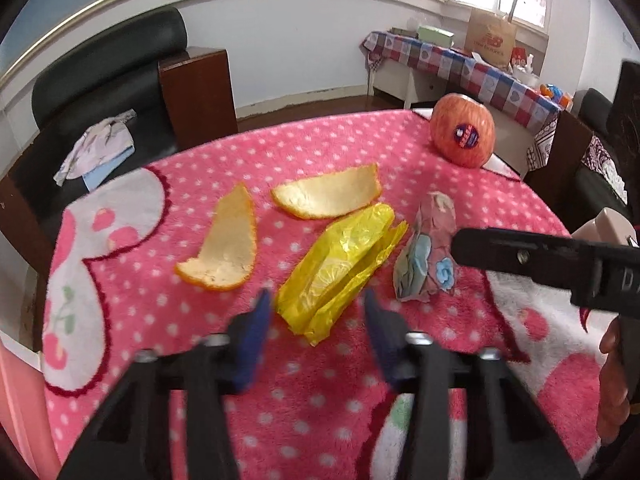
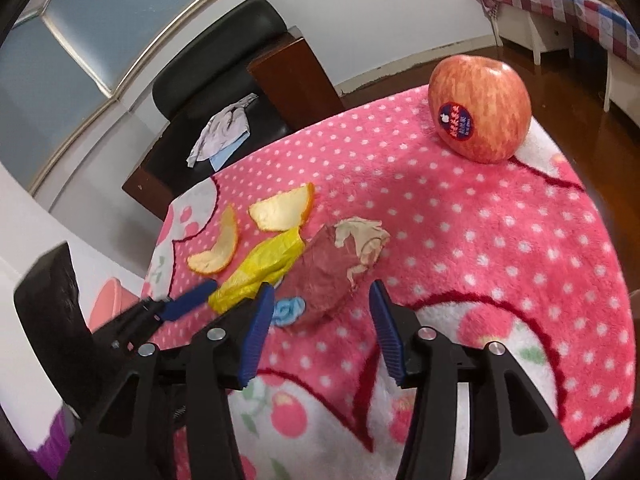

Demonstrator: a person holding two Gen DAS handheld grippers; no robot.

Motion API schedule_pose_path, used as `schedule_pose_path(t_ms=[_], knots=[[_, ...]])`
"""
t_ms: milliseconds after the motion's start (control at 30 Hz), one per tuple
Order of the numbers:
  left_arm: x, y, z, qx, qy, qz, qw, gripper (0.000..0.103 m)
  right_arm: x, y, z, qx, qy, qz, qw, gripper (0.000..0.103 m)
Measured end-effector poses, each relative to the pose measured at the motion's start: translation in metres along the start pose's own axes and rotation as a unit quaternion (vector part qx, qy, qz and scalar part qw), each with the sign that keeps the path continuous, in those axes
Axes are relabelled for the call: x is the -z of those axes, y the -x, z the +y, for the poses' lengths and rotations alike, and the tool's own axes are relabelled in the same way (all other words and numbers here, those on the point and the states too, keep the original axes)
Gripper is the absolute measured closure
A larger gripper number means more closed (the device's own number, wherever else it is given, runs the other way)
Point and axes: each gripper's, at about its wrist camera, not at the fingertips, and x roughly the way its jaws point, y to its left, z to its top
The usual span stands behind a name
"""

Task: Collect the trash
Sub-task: 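Move both tools back to the table toward the remaining wrappers, then grasp the yellow plastic wrapper with the left tool while the right tool grasps the brown paper wrapper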

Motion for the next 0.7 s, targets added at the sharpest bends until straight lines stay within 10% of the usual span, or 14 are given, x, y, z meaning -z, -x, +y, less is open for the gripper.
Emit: schedule_pose_path(t_ms=[167,500,700], knots=[[0.004,0.000,0.006,0.006,0.025,-0.002,0.9997,0.092,-0.004,-0.014,-0.003,-0.004,-0.016,0.013,1.000,0.052],[0.017,0.018,0.005,0.025,0.057,-0.003,0.9981,0.094,-0.007,-0.026,0.007,-0.017,-0.005,0.010,1.000,0.053],[0.023,0.031,0.008,0.024,0.071,-0.004,0.9972,0.094,-0.005,-0.022,0.007,-0.031,0.003,0.016,0.999,0.073]])
